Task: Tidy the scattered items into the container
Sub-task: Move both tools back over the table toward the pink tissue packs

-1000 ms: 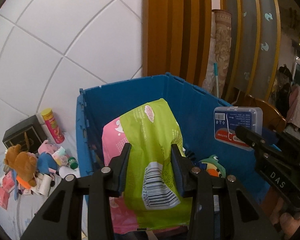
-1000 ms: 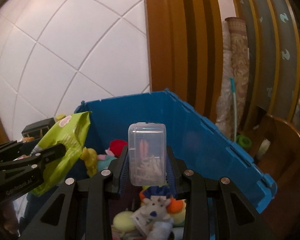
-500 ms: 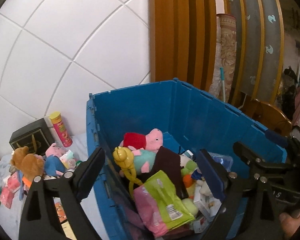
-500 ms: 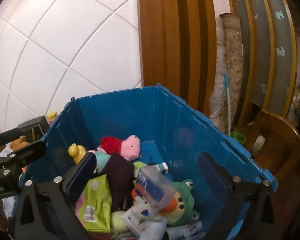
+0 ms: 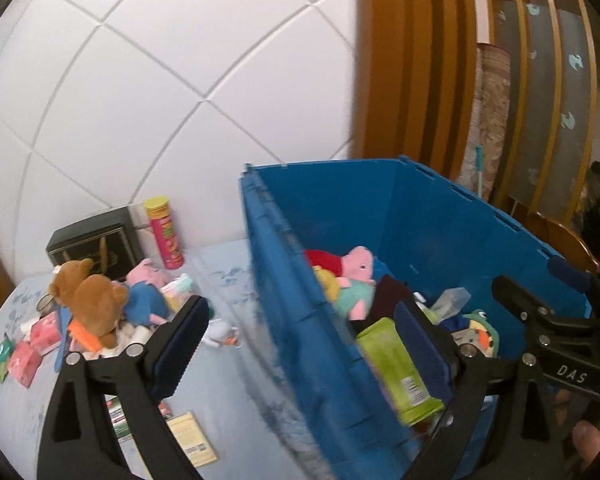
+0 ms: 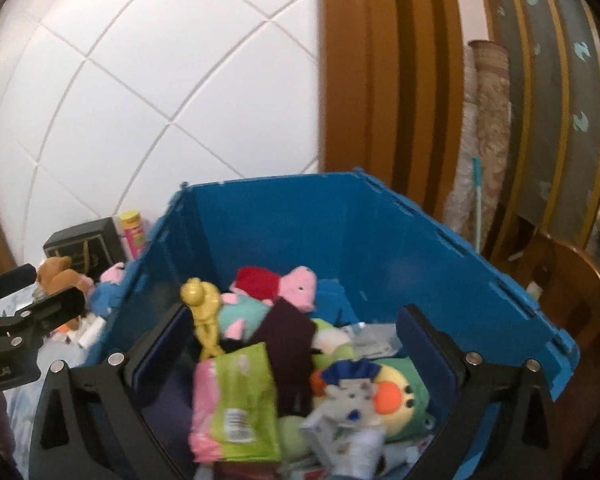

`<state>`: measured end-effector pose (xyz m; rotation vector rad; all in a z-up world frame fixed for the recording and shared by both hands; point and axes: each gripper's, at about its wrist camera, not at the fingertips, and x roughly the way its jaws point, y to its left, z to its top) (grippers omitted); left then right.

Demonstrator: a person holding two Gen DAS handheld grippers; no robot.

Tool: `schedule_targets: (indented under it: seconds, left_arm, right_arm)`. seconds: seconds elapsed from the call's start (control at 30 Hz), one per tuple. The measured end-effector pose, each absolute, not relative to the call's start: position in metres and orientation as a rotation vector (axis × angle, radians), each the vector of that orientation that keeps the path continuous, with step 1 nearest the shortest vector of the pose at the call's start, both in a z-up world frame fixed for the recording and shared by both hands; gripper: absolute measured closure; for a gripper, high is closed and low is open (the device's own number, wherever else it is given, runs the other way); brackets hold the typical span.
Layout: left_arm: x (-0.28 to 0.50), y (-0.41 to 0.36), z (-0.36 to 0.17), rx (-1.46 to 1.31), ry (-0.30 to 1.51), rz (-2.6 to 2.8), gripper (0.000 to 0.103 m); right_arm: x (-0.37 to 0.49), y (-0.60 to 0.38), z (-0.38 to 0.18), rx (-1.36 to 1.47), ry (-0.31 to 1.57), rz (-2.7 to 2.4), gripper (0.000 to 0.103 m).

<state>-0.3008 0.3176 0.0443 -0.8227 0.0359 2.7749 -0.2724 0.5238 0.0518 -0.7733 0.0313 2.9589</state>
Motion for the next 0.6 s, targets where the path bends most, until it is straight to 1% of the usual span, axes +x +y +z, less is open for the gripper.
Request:
schedule_targets:
  seconds: [0.4, 0.6]
  left_arm:
    - [-0.281, 0.197, 0.034, -0.845, -0.047, 2.842, 0.008]
    - [-0.268, 0.119, 0.012, -0.903, -0.073, 2.857, 0.008]
  right_arm:
    - [-0.259, 0.409, 0.072, -0.718, -0.028, 3.054, 0.000]
    - [-0.255, 0.332, 0.063, -0.742, -0.016, 3.082, 0.000]
